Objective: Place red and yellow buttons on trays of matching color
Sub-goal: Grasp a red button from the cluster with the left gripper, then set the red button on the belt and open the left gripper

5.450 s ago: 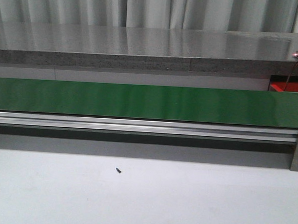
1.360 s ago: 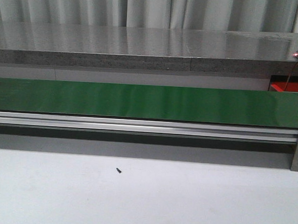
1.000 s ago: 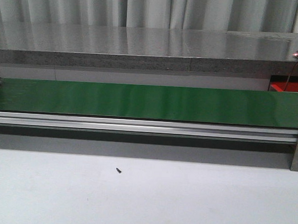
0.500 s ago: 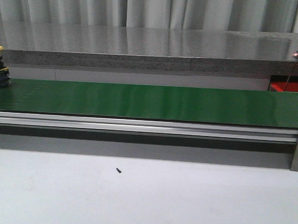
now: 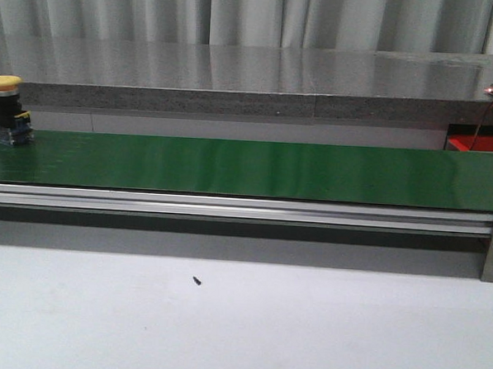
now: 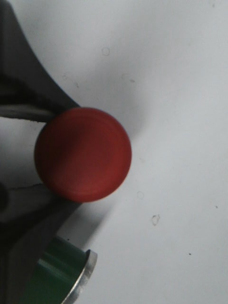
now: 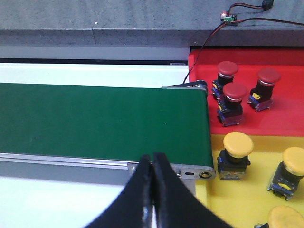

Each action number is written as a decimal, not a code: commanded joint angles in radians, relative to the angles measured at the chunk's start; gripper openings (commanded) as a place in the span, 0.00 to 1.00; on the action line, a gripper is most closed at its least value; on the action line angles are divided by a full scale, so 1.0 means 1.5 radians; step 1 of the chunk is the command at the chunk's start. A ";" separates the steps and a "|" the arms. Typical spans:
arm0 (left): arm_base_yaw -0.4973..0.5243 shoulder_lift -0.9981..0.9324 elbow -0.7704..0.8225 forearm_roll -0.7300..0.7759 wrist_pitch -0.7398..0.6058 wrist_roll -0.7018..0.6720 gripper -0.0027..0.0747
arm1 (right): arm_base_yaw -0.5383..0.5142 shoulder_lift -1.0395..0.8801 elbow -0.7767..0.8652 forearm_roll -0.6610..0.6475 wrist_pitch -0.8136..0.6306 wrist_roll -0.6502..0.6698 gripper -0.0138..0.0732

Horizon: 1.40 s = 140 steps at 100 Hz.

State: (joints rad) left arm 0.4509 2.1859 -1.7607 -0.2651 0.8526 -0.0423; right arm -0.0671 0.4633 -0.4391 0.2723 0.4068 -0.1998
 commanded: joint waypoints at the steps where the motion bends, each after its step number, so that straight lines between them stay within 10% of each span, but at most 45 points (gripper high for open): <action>1: 0.003 -0.064 -0.020 0.002 -0.018 0.005 0.19 | 0.001 0.001 -0.018 0.007 -0.047 -0.005 0.02; 43: 0.003 -0.217 -0.005 0.016 0.059 0.112 0.19 | 0.001 0.001 -0.018 0.007 -0.036 -0.005 0.02; 79: -0.001 -0.396 0.208 -0.014 -0.028 0.172 0.19 | 0.001 0.001 -0.018 0.007 -0.038 -0.005 0.02; 140: -0.071 -0.340 0.277 -0.010 -0.096 0.178 0.19 | 0.001 0.001 -0.018 0.007 -0.038 -0.005 0.02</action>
State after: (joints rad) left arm 0.3497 1.6966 -1.3192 -0.2658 0.7597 0.2242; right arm -0.0671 0.4633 -0.4391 0.2723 0.4183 -0.1998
